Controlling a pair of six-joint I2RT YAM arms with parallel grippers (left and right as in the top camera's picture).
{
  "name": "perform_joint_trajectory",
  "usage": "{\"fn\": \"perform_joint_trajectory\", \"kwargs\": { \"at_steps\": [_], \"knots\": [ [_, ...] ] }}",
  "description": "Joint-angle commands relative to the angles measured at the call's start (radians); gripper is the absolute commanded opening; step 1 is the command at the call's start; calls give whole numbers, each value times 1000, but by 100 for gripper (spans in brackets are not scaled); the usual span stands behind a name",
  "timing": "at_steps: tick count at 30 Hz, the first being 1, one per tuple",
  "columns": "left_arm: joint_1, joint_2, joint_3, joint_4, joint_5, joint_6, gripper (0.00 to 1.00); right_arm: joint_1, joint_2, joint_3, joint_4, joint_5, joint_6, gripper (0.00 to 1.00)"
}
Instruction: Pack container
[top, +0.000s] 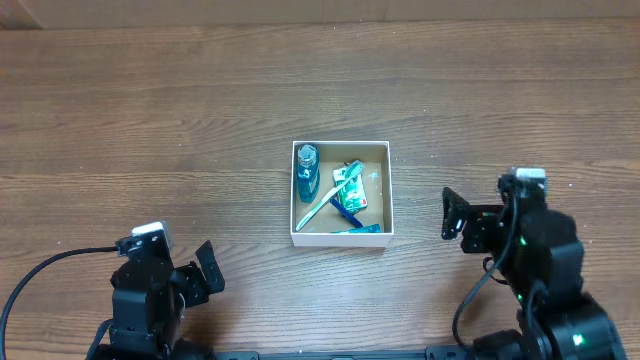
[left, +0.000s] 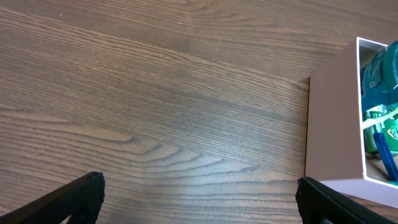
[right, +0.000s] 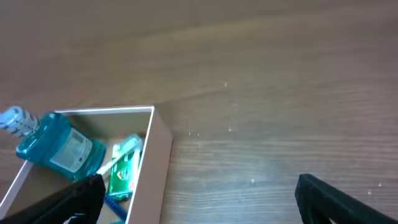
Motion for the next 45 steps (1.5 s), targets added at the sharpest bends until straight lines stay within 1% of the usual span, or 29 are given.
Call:
{"fn": "perform_joint_trajectory", "kwargs": {
  "at_steps": [1, 8, 12, 16, 19, 20, 22, 24, 45],
  "knots": [
    [-2, -3, -10, 3, -14, -12, 100, -26, -122, -131, 118, -22, -68, 100],
    [-2, -3, -10, 3, -13, -12, 100, -58, -374, -447, 480, -32, -76, 100],
    [-2, -3, -10, 3, -14, -12, 100, -88, -487, -562, 607, -31, -79, 100],
    [-2, -3, -10, 3, -14, -12, 100, -122, -613, -670, 706, -77, -151, 100],
    [-2, -3, -10, 3, -13, -12, 100, -134, -609, -724, 775, -88, -155, 100],
    [-2, -3, -10, 3, -14, -12, 100, -137, -609, -723, 758, -90, -168, 100],
    [-2, -3, -10, 3, -14, -12, 100, -138, -609, -723, 688, -134, -245, 100],
    [-2, -3, -10, 3, -14, -12, 100, -138, -609, -723, 629, -144, -246, 100],
    [-2, -3, -10, 3, -14, -12, 100, -138, -609, -723, 634, -143, -247, 100]
  ]
}}
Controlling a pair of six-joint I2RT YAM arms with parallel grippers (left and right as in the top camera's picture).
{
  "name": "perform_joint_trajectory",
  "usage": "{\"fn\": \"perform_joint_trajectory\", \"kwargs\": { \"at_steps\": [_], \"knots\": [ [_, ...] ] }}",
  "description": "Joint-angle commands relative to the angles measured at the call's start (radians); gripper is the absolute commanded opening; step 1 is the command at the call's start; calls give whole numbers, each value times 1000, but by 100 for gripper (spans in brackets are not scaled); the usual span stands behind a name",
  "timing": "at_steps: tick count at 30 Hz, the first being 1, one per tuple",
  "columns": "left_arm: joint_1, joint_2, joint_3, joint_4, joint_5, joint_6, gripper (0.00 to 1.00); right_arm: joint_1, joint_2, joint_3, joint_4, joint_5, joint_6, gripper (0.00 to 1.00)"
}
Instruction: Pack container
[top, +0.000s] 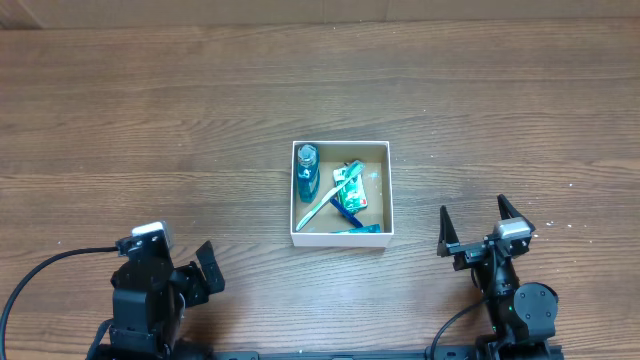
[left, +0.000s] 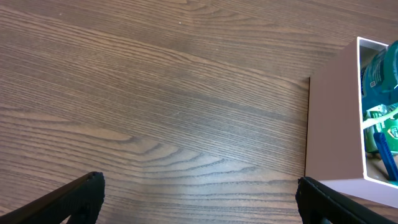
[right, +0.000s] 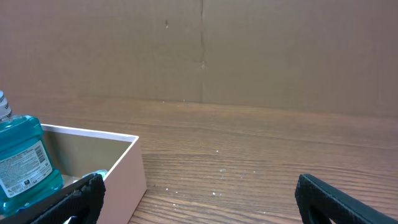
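Observation:
A white box (top: 391, 205) stands at the table's middle. Inside lie a blue mouthwash bottle (top: 307, 172), a white toothbrush (top: 318, 209), a green packet (top: 350, 187) and a blue item (top: 345, 212). My right gripper (top: 479, 226) is open low at the front right, right of the box, with nothing between its fingers; its wrist view shows the box wall (right: 127, 177) and the bottle (right: 22, 158). Open and empty too, my left gripper (top: 205, 270) sits at the front left, its wrist view showing the box's side (left: 333, 124).
Brown wooden table (top: 150, 120) all round the box. A cardboard wall (right: 249, 50) rises behind the table's far edge in the right wrist view.
My right arm has drawn back and dropped low toward the front edge, its camera now looking level across the table. The left arm and the box contents have not moved.

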Motion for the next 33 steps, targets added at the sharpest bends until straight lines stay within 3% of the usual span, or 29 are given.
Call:
{"fn": "perform_joint_trajectory", "kwargs": {
  "at_steps": [1, 9, 12, 19, 23, 25, 27, 33],
  "knots": [
    [-2, -3, -8, 2, -14, -11, 100, -5, -10, -10, 8, -6, -4, 100],
    [71, -46, -52, 6, -18, -10, 100, -5, -10, -10, 8, -6, -4, 100],
    [133, -165, -208, 184, 41, 116, 100, -5, -10, -10, 8, -6, -4, 100],
    [177, -330, -543, 821, 216, 361, 100, -5, -10, -10, 8, -6, -4, 100],
    [189, -375, -671, 1053, 272, 410, 100, -5, -10, -10, 8, -6, -4, 100],
    [191, -398, -721, 1090, 272, 413, 100, -5, -10, -10, 8, -6, -4, 100],
    [192, -419, -719, 991, 264, 416, 100, -5, -10, -10, 8, -6, -4, 100],
    [191, -422, -718, 977, 256, 410, 100, -5, -10, -10, 8, -6, -4, 100]
  ]
}}
